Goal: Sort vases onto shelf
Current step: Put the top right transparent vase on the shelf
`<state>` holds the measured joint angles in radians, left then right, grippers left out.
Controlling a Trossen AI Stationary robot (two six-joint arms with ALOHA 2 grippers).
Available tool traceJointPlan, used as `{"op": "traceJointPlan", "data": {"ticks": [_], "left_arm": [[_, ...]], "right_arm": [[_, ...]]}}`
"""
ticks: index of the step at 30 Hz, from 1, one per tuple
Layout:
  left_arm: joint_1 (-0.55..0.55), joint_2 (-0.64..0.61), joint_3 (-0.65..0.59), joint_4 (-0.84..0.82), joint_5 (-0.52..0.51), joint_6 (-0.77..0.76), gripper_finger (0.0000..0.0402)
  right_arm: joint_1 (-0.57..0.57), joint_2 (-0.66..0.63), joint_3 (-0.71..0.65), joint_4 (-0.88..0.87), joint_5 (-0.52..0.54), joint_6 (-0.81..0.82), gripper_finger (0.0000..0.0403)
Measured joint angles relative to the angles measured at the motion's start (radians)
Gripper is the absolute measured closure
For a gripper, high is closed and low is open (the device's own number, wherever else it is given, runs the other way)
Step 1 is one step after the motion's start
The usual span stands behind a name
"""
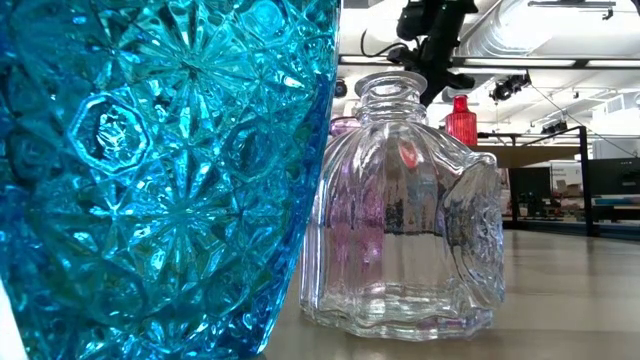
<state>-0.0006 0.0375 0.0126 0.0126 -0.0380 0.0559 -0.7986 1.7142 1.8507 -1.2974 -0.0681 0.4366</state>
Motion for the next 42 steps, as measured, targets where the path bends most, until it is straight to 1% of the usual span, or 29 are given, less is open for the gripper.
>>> {"op": "traceJointPlan", "data": {"ticks": [4, 11, 42], "left_arm": [[0.000, 0.000, 0.000, 0.000, 0.000, 0.000, 0.0401], [0.000, 0.000, 0.000, 0.000, 0.000, 0.000, 0.0401], [0.000, 0.000, 0.000, 0.000, 0.000, 0.000, 0.0401]], "right_arm": [[0.000, 0.000, 0.000, 0.010, 0.000, 0.000, 0.0395], [0.000, 0.000, 0.000, 0.021, 0.010, 0.009, 0.0379], [-0.013, 0.019, 0.000, 0.038, 0.005, 0.008, 0.0377]]}}
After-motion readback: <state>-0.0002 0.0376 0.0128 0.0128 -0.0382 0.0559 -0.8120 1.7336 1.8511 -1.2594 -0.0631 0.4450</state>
